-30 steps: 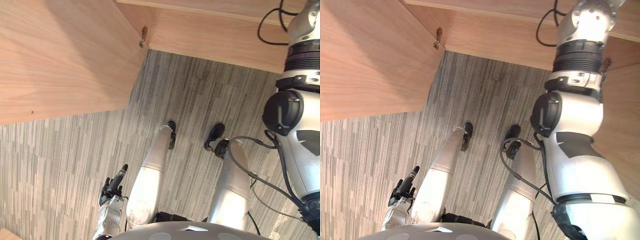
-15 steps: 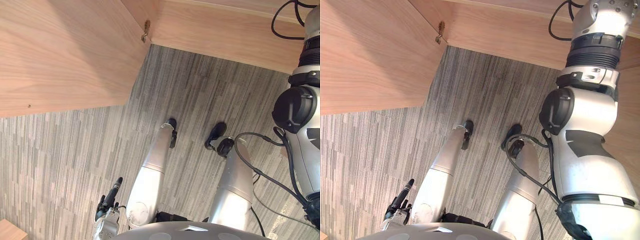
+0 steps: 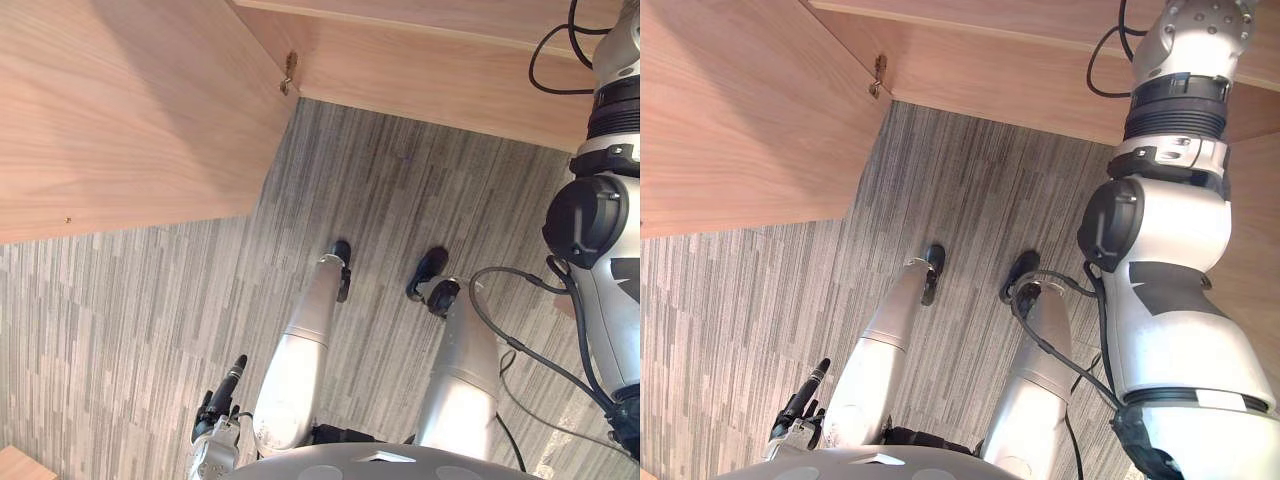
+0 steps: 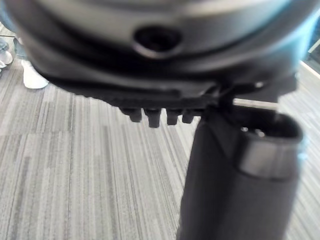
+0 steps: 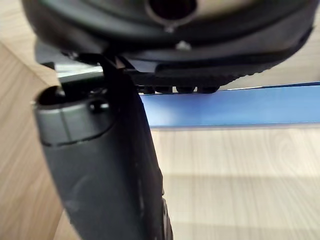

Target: Walk over to the cabinet, pick up the folder, carry it to the office cabinet, place the folder inside the office cabinet, then close the office cabinet door

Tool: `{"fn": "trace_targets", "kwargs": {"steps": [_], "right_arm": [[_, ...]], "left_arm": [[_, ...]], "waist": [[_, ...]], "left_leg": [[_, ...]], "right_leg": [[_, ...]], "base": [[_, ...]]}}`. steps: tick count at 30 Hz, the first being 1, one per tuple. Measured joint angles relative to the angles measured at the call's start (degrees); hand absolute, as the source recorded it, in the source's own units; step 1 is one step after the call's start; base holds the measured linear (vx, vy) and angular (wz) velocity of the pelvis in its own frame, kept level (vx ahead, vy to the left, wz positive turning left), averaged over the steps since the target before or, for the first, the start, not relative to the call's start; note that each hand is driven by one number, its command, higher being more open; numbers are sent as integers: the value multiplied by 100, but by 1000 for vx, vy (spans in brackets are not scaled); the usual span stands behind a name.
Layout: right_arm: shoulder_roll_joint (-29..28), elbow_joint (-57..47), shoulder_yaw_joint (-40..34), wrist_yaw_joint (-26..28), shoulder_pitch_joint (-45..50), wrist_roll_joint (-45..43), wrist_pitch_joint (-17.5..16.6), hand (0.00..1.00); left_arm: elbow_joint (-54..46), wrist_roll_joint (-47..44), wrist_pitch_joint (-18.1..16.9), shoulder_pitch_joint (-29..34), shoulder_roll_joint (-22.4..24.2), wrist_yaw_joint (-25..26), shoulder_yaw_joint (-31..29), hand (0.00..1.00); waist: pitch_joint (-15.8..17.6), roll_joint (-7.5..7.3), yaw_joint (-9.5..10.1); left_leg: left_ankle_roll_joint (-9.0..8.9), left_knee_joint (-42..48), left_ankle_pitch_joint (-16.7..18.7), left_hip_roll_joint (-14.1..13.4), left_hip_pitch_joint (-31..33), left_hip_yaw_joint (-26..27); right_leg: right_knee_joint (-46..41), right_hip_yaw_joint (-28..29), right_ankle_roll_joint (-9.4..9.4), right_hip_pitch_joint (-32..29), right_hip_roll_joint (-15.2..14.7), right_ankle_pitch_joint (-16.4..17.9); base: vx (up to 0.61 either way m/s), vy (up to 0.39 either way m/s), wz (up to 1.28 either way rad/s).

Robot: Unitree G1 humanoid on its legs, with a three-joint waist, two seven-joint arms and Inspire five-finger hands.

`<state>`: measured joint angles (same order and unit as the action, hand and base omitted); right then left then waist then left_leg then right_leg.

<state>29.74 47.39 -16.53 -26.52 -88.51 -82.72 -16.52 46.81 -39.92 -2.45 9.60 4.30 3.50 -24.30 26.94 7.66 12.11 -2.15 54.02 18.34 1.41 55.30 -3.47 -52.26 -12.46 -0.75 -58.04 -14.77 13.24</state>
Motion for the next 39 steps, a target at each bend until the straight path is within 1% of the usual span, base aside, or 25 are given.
{"fn": "trace_targets", "kwargs": {"steps": [4, 8, 10, 11, 12, 13, 14, 15, 16, 18, 19, 20, 21, 23, 25, 26, 28, 30, 32, 35, 39], "right_arm": [[0, 137, -125, 12, 308, 165, 256, 100], [2, 389, -111, 114, 618, 670, 758, 100], [5, 669, -56, 254, 747, 1233, 1173, 100], [23, 750, -8, 290, 784, 1469, 1298, 100], [115, 864, 155, 417, 919, 1927, 1573, 100], [210, 959, 373, 613, 1100, 2535, 1920, 100], [214, 974, 397, 662, 1132, 2692, 1990, 100], [221, 1094, 491, 842, 1192, 3120, 2207, 100], [225, 1146, 534, 994, 1294, 3359, 2400, 100], [224, 1189, 531, 1134, 1447, 3594, 2544, 100], [224, 1301, 478, 1232, 1486, 3756, 2635, 100], [224, 1318, 443, 1254, 1506, 3764, 2652, 100], [210, 1318, 225, 1366, 1591, 3947, 2693, 100], [193, 1318, -146, 1487, 1674, 4004, 2721, 100], [133, 1317, -491, 1555, 1750, 4241, 2728, 100], [124, 1317, -601, 1595, 1788, 4327, 2730, 100], [98, 1317, -1026, 1658, 1966, 4461, 2732, 100], [74, 1318, -1306, 1676, 2048, 4649, 2733, 100], [67, 1317, -1691, 1727, 2154, 4767, 2736, 100], [67, 1316, -1962, 1764, 2313, 4883, 2736, 100], [57, 1317, -2125, 1997, 2560, 5476, 2771, 100]], "left_arm": [[10, 1, 0, -10, -1, -14, 41, 100], [7, 1, -19, -11, -1, -75, 45, 100], [-2, 3, -27, -11, -2, -151, 46, 100], [-2, 3, -27, -11, -3, -178, 48, 100], [-4, 5, -26, -11, -4, -250, 50, 100], [-5, 7, -30, -9, -4, -306, 47, 100], [-3, 9, -28, -9, -5, -323, 46, 100], [-5, 15, -28, -8, -6, -390, 38, 100], [-7, 21, -24, -7, -6, -460, 36, 100], [-5, 96, -20, 4, -6, -530, 26, 100], [-6, 249, -16, 8, -6, -588, 16, 100], [-5, 256, -13, 10, -6, -618, 7, 100], [-2, 272, 0, 23, -6, -686, -55, 100], [-1, 398, 3, 99, -4, -728, -180, 100], [-1, 469, 3, 181, -5, -754, -311, 100], [27, 470, 5, 187, -5, -754, -351, 100], [159, 483, 5, 219, -16, -755, -432, 100], [205, 483, 8, 217, -16, -774, -455, 100], [219, 514, 12, 221, -16, -786, -489, 100], [219, 618, 14, 223, -25, -818, -513, 100], [218, 735, 31, 226, -61, -930, -559, 100]], "waist": [[-12, 18, -22], [-83, 84, -117], [-93, 97, -154], [-101, 108, -163], [-158, 142, -158], [-269, 153, -153], [-283, 155, -152], [-293, 158, -165], [-328, 169, -174], [-437, 164, -174], [-478, 166, -187], [-479, 166, -194], [-545, 152, -192], [-737, 118, -191], [-798, 90, -148], [-817, 88, -148], [-989, 40, -142], [-1034, 17, -145], [-1102, -39, -145], [-1199, -72, -150], [-1274, -130, -140]], "left_leg": [[60, -461, -139, -69, -390, 74], [120, -1071, -366, -83, -835, 156], [135, -1512, -530, -76, -1184, 190], [132, -1622, -566, -74, -1272, 192], [133, -1822, -641, -74, -1415, 179], [128, -2080, -745, -69, -1579, 170], [119, -2141, -768, -68, -1627, 166], [107, -2367, -843, -70, -1831, 160], [100, -2584, -915, -75, -2023, 135], [79, -2849, -1000, -74, -2216, 96], [70, -3108, -1089, -84, -2438, 75], [63, -3202, -1115, -92, -2532, 71], [65, -3442, -1186, -119, -2718, 64], [50, -3764, -1298, -151, -2856, 74], [38, -3963, -1321, -209, -3079, 141], [38, -4006, -1322, -216, -3136, 144], [26, -4247, -1387, -230, -3293, 140], [17, -4406, -1437, -238, -3423, 120], [0, -4536, -1474, -242, -3539, 99], [-7, -4561, -1478, -242, -3595, 50], [-26, -4641, -1497, -241, -3722, 6]], "right_leg": [[546, -24, -3, 400, 105, -242], [1213, -52, 46, 861, 183, -512], [1627, -84, 72, 1188, 211, -670], [1730, -106, 71, 1275, 216, -699], [1917, -153, 80, 1427, 229, -755], [2115, -195, 86, 1573, 245, -824], [2161, -207, 89, 1614, 250, -836], [2328, -237, 91, 1792, 269, -883], [2484, -291, 89, 1969, 284, -914], [2658, -350, 95, 2140, 300, -934], [2839, -412, 103, 2333, 323, -975], [2910, -433, 111, 2419, 336, -989], [3114, -464, 125, 2589, 385, -1031], [3394, -487, 145, 2695, 447, -1128], [3630, -492, 156, 2897, 532, -1202], [3664, -495, 157, 2951, 544, -1202], [3804, -557, 180, 3061, 566, -1221], [3900, -609, 189, 3182, 580, -1234], [3997, -657, 191, 3304, 593, -1238], [4081, -774, 203, 3425, 593, -1246], [4158, -872, 205, 3587, 594, -1250]], "base": [[30, 52, -13], [47, 61, -7], [84, 50, -3], [92, 32, 3], [124, 20, 7], [106, 13, 8], [116, -5, 5], [94, -20, 5], [116, -27, 7], [115, -31, 10], [116, -27, 8], [102, -16, 3], [113, -10, -1], [107, 3, -6], [104, 0, -16], [94, -1, -10], [93, 0, 2], [85, -4, 5], [105, -2, 6], [64, 0, 11], [55, 0, 10]]}}
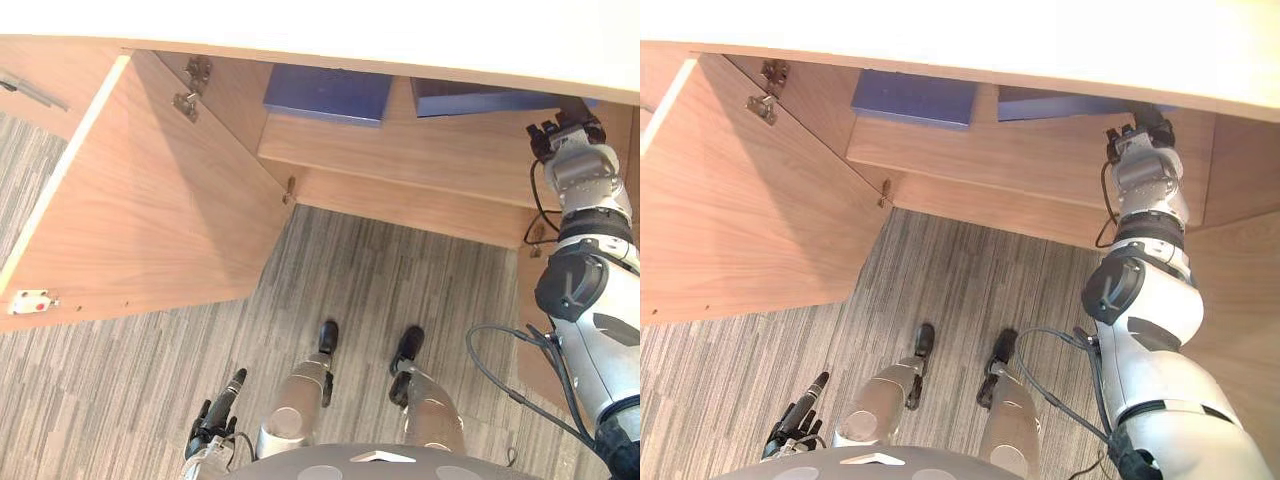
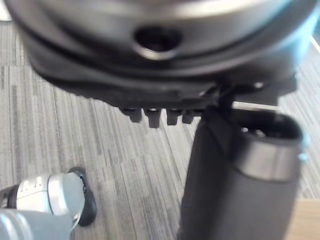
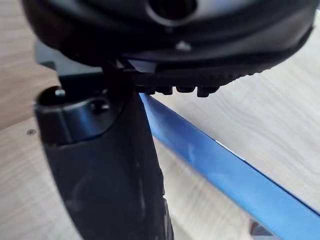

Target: Walk over to the cabinet, pick up the folder, carry it to the office cabinet, place the folder inside the office cabinet, then close the office cabinet door

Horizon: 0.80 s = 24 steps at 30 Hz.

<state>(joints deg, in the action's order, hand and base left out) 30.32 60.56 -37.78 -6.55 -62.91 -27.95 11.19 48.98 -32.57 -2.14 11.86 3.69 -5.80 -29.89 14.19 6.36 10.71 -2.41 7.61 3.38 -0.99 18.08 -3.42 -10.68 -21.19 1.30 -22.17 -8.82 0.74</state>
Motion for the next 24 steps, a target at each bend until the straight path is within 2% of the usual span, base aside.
{"fn": "trace_targets", "kwargs": {"steps": [8, 11, 18, 24], "right_arm": [[0, -2, 92, 815, 249, 188, 71, 100], [1, -8, 621, 1240, 508, 286, 76, 100], [-1, -9, 1609, 1772, 839, 514, 85, 100], [-4, -9, 1819, 1902, 955, 626, 88, 100]], "left_arm": [[5, 162, 17, 6, -181, -144, -226, 100], [77, 191, 19, 14, -258, -192, -305, 100], [122, 370, 22, 13, -258, -233, -296, 100], [210, 370, 16, 13, -259, -243, -290, 100]], "waist": [[-48, -71, -8], [-90, -124, -23], [-96, -141, -101], [-95, -141, -136]], "left_leg": [[-2, -11, -4, 2, -11, 11], [-2, -13, -4, -6, 6, 55], [-1, -12, -3, -16, 57, 177], [0, -12, -2, -25, 62, 200]], "right_leg": [[102, -49, 5, 68, 6, -14], [206, -3, 12, 64, 38, -79], [372, 112, 22, 25, 88, -212], [372, 126, 20, 8, 99, -213]], "base": [[5, 0, 2], [-8, 0, -9], [-10, 9, -10], [0, 0, 0]]}}
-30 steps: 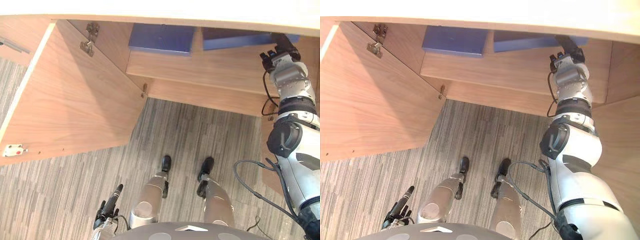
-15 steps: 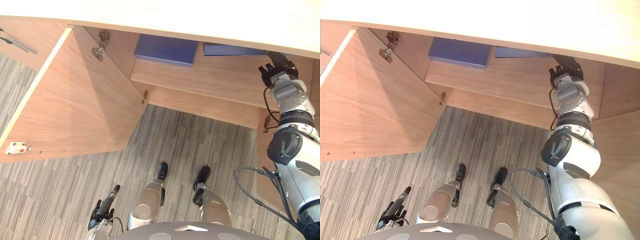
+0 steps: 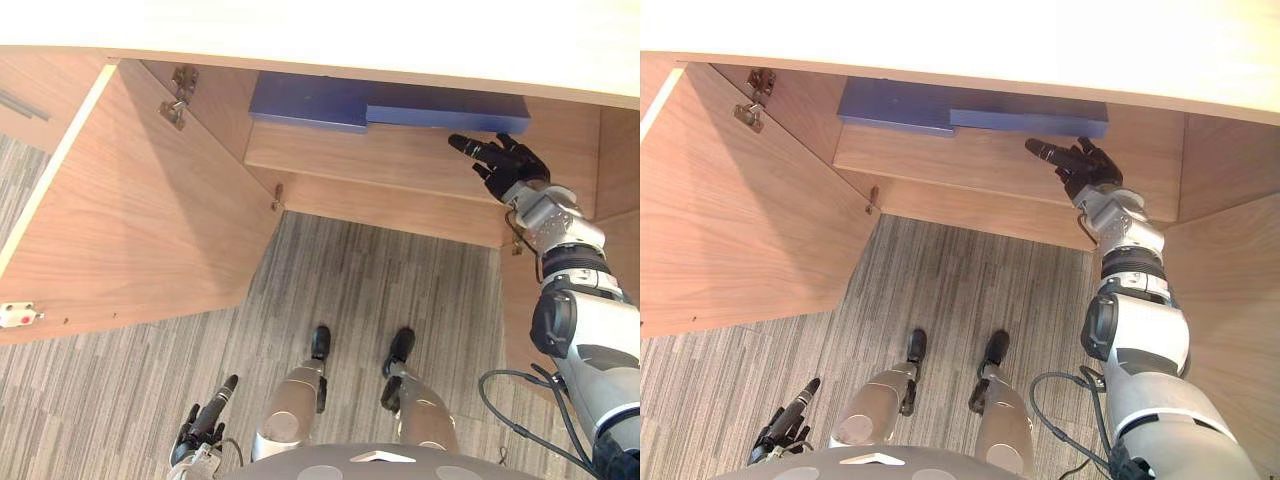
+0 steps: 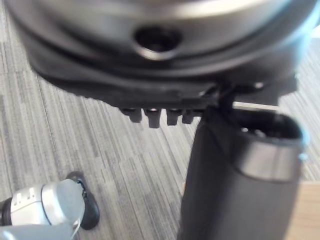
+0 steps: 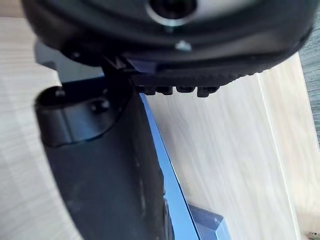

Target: Walk over to the cabinet, pick up the folder, carry it to the office cabinet, place the folder inside the office cabinet, then close the office cabinet door

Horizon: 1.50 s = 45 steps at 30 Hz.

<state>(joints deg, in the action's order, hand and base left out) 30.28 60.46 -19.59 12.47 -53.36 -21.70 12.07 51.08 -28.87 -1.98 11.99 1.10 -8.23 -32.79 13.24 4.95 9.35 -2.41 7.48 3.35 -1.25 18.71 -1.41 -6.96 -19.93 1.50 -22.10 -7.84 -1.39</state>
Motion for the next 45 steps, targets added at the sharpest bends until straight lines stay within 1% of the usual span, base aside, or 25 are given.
{"fn": "trace_targets", "kwargs": {"steps": [2, 6, 10, 14, 15, 16, 17, 19, 24, 30, 32, 34, 37, 39, 40, 43, 45], "right_arm": [[11, -54, 126, 68, 44, 313, -5, 100], [91, -231, 664, 301, 292, 717, -26, 100], [224, -271, 1135, 505, 528, 1106, -59, 100], [486, -337, 1716, 711, 551, 1856, -293, 100], [519, -383, 1832, 722, 552, 1940, -305, 100], [566, -500, 2122, 753, 552, 2111, -314, 100], [571, -507, 2169, 759, 552, 2132, -323, 100], [584, -540, 2543, 790, 552, 2148, -458, 100], [708, -832, 3200, 756, 551, 2776, -555, 100], [791, -1089, 3612, 646, 549, 2823, -590, 100], [793, -1268, 3712, 570, 541, 2815, -591, 100], [708, -1475, 3724, 406, 485, 2810, -611, 100], [608, -1531, 3697, 123, 407, 2812, -610, 100], [476, -1531, 3517, -156, 321, 2810, -611, 100], [322, -1531, 3243, -384, 148, 2810, -615, 100], [122, -1533, 2875, -720, -230, 2823, -668, 100], [25, -1540, 2691, -878, -493, 3183, -703, 100]], "left_arm": [[17, 6, 1, 0, 0, 0, 0, 100], [36, 21, 0, 2, -1, -2, 4, 100], [33, 21, -4, 2, -85, -31, 145, 100], [24, 21, -29, 2, -208, -69, 250, 100], [25, 21, -29, 2, -216, -70, 258, 100], [25, 22, -29, 2, -216, -70, 267, 100], [25, 22, -29, 2, -216, -72, 271, 100], [23, 22, -30, 6, -220, -83, 318, 100], [14, 20, -43, 9, -245, -125, 480, 100], [23, 18, -47, 9, -262, -124, 682, 100], [18, 17, -55, 8, -259, -125, 764, 100], [14, 14, -74, 8, -238, -120, 769, 100], [22, 10, -103, 8, -213, -54, 767, 100], [11, 10, -148, 6, -167, -14, 767, 100], [-2, 10, -190, -20, -149, 10, 768, 100], [-10, 10, -241, -20, -143, 70, 765, 100], [-14, 10, -290, -20, -131, 109, 765, 100]], "waist": [[2, -5, -6], [6, -17, 5], [13, -27, -8], [17, -33, -9], [19, -35, -10], [21, -38, -11], [21, -39, -11], [32, -54, -9], [67, -70, -18], [152, -75, -30], [219, -53, -35], [327, -29, -35], [391, -28, -39], [443, -7, -46], [499, 19, -47], [579, 84, -23], [629, 125, -10]], "left_leg": [[1, 0, 0, -1, 27, 12], [1, 4, 0, -5, 120, 52], [2, 4, 1, -4, 124, 65], [9, 6, -4, -4, 172, 68], [11, 6, -5, -4, 177, 68], [12, 7, -6, -4, 179, 72], [12, 7, -6, -4, 179, 73], [12, 7, -5, -3, 184, 100], [13, 8, -6, -3, 201, 124], [14, 15, -5, -3, 198, 166], [14, 23, -4, -4, 193, 184], [14, 26, -4, -8, 194, 241], [15, 25, -4, -14, 198, 289], [15, 26, -4, -20, 198, 304], [15, 26, -4, -31, 202, 304], [15, 30, -4, -44, 204, 301], [15, 34, -5, -45, 209, 291]], "right_leg": [[2, 12, -11, -35, 4, -9], [18, 56, -16, -138, 13, -45], [20, 69, -9, -146, 13, -49], [19, 74, -13, -197, 13, -55], [19, 75, -14, -204, 13, -57], [19, 81, -14, -209, 13, -58], [19, 82, -14, -211, 13, -58], [9, 115, -15, -235, 13, -57], [-2, 144, -15, -275, 12, -57], [-10, 171, -15, -295, 13, -57], [-14, 201, -17, -299, 15, -58], [-22, 238, -30, -332, 23, -76], [-21, 288, -31, -365, 36, -102], [-20, 297, -36, -368, 44, -115], [-20, 298, -46, -375, 53, -125], [-21, 295, -55, -376, 66, -132], [-23, 291, -56, -375, 65, -132]], "base": [[-4, 5, -2], [-5, 8, -5], [3, 2, -1], [0, 0, 0], [0, 0, 0], [0, 0, 0], [0, 0, 0], [-1, 9, -6], [-1, 3, -2], [-1, 4, -2], [-4, 5, -6], [-8, 5, -11], [-2, 4, -11], [-2, -2, -5], [0, 0, 0], [0, 0, 0], [2, 3, 2]]}}
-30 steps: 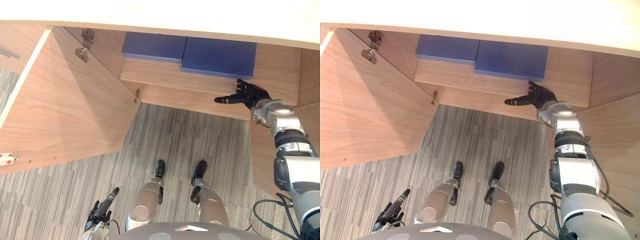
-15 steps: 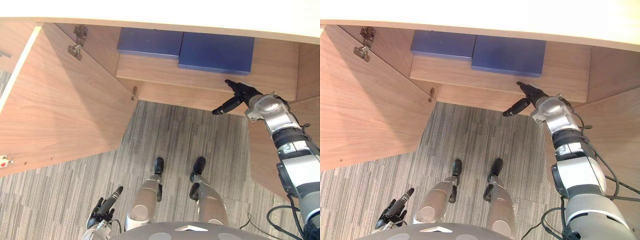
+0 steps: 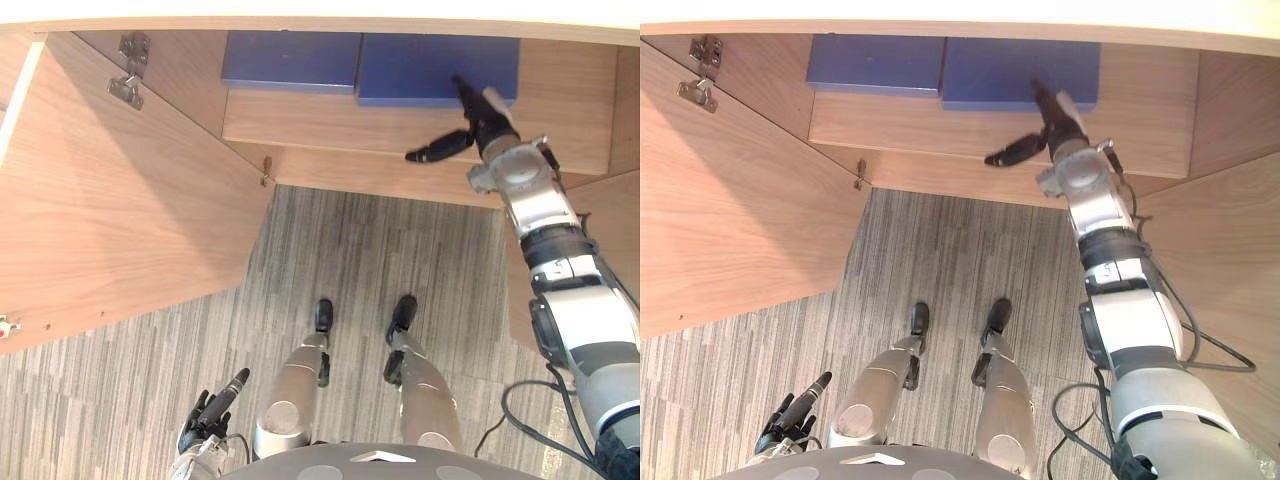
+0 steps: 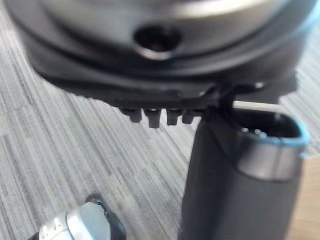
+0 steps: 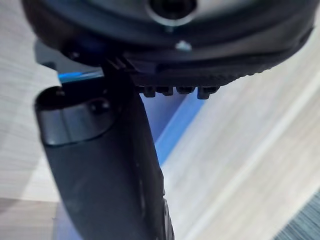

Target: Walk over to the cabinet, pick up the folder, carry it to the office cabinet, place the folder inside the office cabinet, then close the office cabinet door

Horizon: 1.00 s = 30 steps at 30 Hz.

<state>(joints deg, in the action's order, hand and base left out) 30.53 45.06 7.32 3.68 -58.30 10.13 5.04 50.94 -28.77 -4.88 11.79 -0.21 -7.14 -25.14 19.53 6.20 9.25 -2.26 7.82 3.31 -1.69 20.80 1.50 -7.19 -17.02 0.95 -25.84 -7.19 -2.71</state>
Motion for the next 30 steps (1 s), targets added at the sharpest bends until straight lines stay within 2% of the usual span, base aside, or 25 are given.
{"fn": "trace_targets", "kwargs": {"steps": [4, 12, 17, 24, 30], "right_arm": [[-39, 2, -173, -186, -251, 552, -57, 100], [-140, 702, -253, -134, -585, 1355, -21, 100], [-141, 702, -298, -149, -674, 1406, -23, 100], [-321, 730, -471, -217, -653, 1478, -16, 100], [-459, 823, -1032, -568, -525, 2410, 256, 100]], "left_arm": [[-42, 1, -23, 0, 28, 104, -15, 100], [-225, 1, -32, 1, 36, 150, -14, 100], [-227, 2, -32, 2, 32, 153, -18, 100], [-267, 13, -27, 2, 62, 153, -14, 100], [-424, 15, -30, 2, 211, 194, 110, 100]], "waist": [[19, 11, 50], [89, 82, 148], [127, 151, 163], [133, 164, 154], [131, 166, 166]], "left_leg": [[-1, 9, 0, 1, 63, -55], [5, 9, -9, 32, 135, -155], [13, 17, -30, 45, 181, -241], [4, 15, -46, 43, 155, -292], [5, 13, -51, 51, -26, -329]], "right_leg": [[1, -43, -1, -28, -7, 1], [-124, -187, -35, -92, -68, 36], [-188, -298, -55, -111, -101, 98], [-271, -332, -71, -100, -118, 139], [-279, -385, -70, 104, -135, 139]], "base": [[17, 8, 7], [21, 10, 6], [1, 3, 10], [5, -3, 4], [7, 7, 3]]}}
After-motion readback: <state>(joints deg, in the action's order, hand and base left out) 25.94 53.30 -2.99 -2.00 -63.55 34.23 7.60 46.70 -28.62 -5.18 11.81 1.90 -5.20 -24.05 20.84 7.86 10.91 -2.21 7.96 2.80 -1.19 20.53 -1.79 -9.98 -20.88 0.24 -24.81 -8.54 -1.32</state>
